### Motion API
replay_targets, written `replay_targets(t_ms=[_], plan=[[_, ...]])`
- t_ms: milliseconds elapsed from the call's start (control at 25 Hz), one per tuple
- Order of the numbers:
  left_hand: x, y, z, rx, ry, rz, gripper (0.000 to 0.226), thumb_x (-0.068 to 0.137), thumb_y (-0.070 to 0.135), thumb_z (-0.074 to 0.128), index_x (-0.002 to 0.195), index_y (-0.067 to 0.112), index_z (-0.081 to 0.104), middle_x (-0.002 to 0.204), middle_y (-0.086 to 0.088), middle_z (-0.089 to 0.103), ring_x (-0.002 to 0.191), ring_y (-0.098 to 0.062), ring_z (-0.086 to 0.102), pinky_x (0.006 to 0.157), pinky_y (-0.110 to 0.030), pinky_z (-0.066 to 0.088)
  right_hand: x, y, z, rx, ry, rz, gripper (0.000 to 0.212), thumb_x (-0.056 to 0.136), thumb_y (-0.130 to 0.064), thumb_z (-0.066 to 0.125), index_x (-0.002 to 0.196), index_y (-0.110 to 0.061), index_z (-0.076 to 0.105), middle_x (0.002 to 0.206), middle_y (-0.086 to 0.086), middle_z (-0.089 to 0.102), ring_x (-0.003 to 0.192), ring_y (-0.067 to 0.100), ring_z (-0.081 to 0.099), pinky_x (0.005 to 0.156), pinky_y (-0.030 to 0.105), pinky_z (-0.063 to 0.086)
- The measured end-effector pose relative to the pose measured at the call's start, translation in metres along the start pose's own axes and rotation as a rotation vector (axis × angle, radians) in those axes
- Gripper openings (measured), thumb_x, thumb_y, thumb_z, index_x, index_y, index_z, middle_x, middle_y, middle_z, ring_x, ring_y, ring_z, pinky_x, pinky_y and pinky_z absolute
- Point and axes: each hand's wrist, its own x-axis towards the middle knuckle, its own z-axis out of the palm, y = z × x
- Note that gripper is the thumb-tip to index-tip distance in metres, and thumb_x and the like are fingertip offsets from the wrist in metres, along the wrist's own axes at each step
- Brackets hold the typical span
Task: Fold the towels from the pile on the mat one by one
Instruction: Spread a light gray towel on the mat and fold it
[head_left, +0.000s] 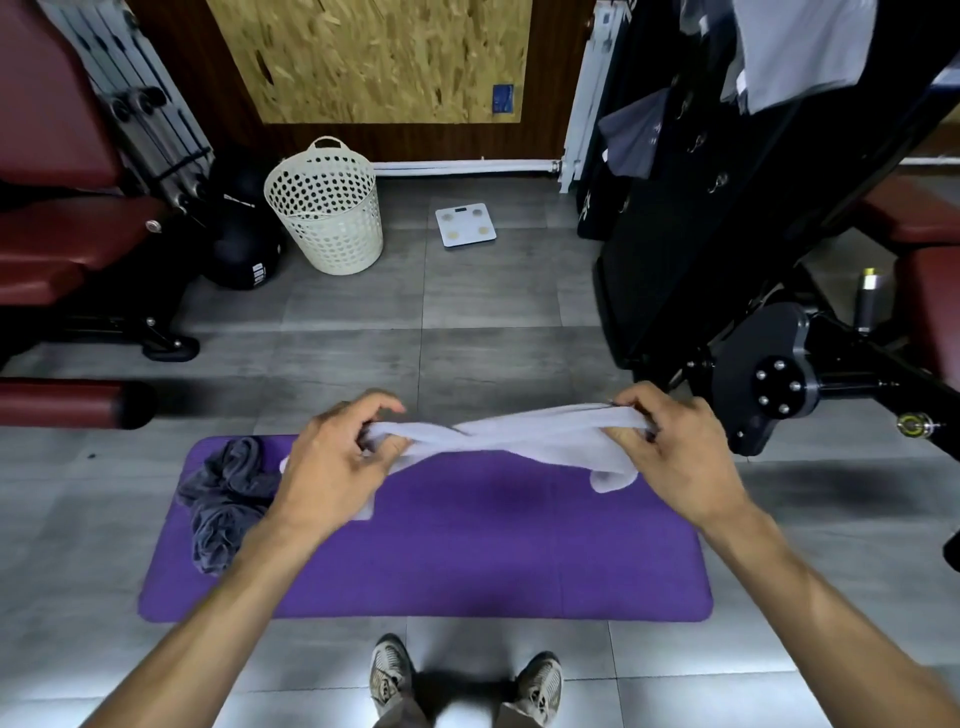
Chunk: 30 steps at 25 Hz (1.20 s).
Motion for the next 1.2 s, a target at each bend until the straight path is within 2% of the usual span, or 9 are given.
replay_targets(t_ms=[160, 320, 480, 640, 800, 920, 1040, 1120, 1200], plan=[[0.004, -0.013, 0.002, -0.404, 0.024, -0.229, 0.020, 0.094, 0.011, 0.057, 0.083, 0.025, 0.066, 0.075, 0.000, 0.067, 0.066, -0.017, 0.063, 0.061, -0.041, 0.058, -0.003, -0.003, -0.014, -0.033, -0.031, -0.116, 0.032, 0.100, -0.040, 0.042, 0.084, -0.023, 0.064, 0.071, -0.016, 0.059, 0.066, 0.011, 0.059, 0.073, 0.044, 0.044], [0.006, -0.013, -0.001, -0.688, 0.048, -0.307, 0.041, 0.099, 0.000, 0.046, 0.076, 0.026, 0.068, 0.071, 0.008, 0.064, 0.066, -0.007, 0.060, 0.069, -0.030, 0.057, -0.007, -0.007, -0.006, -0.353, -0.037, -0.177, 0.032, 0.094, -0.027, 0.038, 0.096, -0.018, 0.068, 0.082, -0.002, 0.068, 0.073, 0.026, 0.060, 0.069, 0.038, 0.040], [0.009, -0.012, -0.005, -0.613, -0.025, -0.217, 0.017, 0.095, 0.009, 0.053, 0.081, 0.014, 0.063, 0.074, -0.002, 0.062, 0.071, -0.016, 0.058, 0.076, -0.041, 0.052, -0.007, -0.007, 0.004, -0.417, 0.035, 0.103, 0.032, 0.086, -0.024, 0.035, 0.075, -0.008, 0.060, 0.059, 0.011, 0.062, 0.066, 0.035, 0.056, 0.067, 0.040, 0.043], [0.013, -0.014, -0.018, -0.676, 0.003, -0.276, 0.031, 0.097, 0.004, 0.051, 0.075, 0.018, 0.065, 0.069, -0.009, 0.053, 0.058, -0.018, 0.052, 0.051, -0.028, 0.055, 0.005, -0.014, 0.006, -0.270, -0.131, 0.374, 0.015, 0.092, -0.017, 0.043, 0.095, -0.012, 0.056, 0.089, 0.016, 0.066, 0.083, 0.042, 0.062, 0.064, 0.038, 0.039], [0.021, -0.026, -0.034, -0.910, 0.109, -0.419, 0.025, 0.099, 0.010, 0.050, 0.076, 0.016, 0.058, 0.065, 0.001, 0.056, 0.054, -0.012, 0.054, 0.043, -0.024, 0.054, 0.020, -0.015, 0.006, -0.412, 0.040, 0.368, 0.021, 0.089, -0.006, 0.047, 0.109, -0.010, 0.054, 0.099, 0.014, 0.059, 0.073, 0.044, 0.062, 0.057, 0.038, 0.039], [0.030, -0.052, -0.035, -0.790, 0.176, -0.336, 0.023, 0.098, 0.013, 0.055, 0.075, 0.012, 0.056, 0.068, 0.005, 0.058, 0.065, -0.006, 0.057, 0.061, -0.025, 0.059, 0.036, -0.006, 0.020, 0.130, 0.179, 0.561, 0.018, 0.098, -0.010, 0.040, 0.108, -0.015, 0.054, 0.089, 0.011, 0.061, 0.062, 0.031, 0.062, 0.051, 0.033, 0.041], [0.021, -0.112, -0.017, -0.421, 0.040, -0.234, 0.029, 0.090, 0.033, 0.062, 0.070, 0.013, 0.055, 0.063, 0.010, 0.049, 0.062, -0.005, 0.044, 0.058, -0.022, 0.044, 0.022, 0.003, 0.054, 0.822, 0.163, 0.931, 0.026, 0.104, -0.014, 0.034, 0.101, -0.022, 0.059, 0.092, 0.018, 0.065, 0.054, 0.022, 0.067, 0.042, 0.029, 0.048], [-0.006, -0.159, 0.002, -0.272, -0.105, -0.297, 0.035, 0.078, 0.050, 0.062, 0.068, 0.017, 0.053, 0.058, 0.012, 0.042, 0.060, -0.007, 0.038, 0.054, -0.026, 0.034, -0.020, 0.026, 0.088, 0.540, -0.055, 0.854, 0.035, 0.103, -0.015, 0.042, 0.090, -0.038, 0.065, 0.093, 0.027, 0.065, 0.058, 0.032, 0.064, 0.048, 0.038, 0.053], [-0.041, -0.200, 0.020, -0.280, -0.275, -0.408, 0.041, 0.069, 0.051, 0.070, 0.061, 0.015, 0.051, 0.053, 0.009, 0.038, 0.054, -0.009, 0.036, 0.052, -0.026, 0.031, -0.070, 0.044, 0.112, 0.165, -0.280, 0.751, 0.025, 0.100, -0.019, 0.048, 0.096, -0.034, 0.069, 0.078, 0.021, 0.063, 0.061, 0.030, 0.057, 0.059, 0.044, 0.051]])
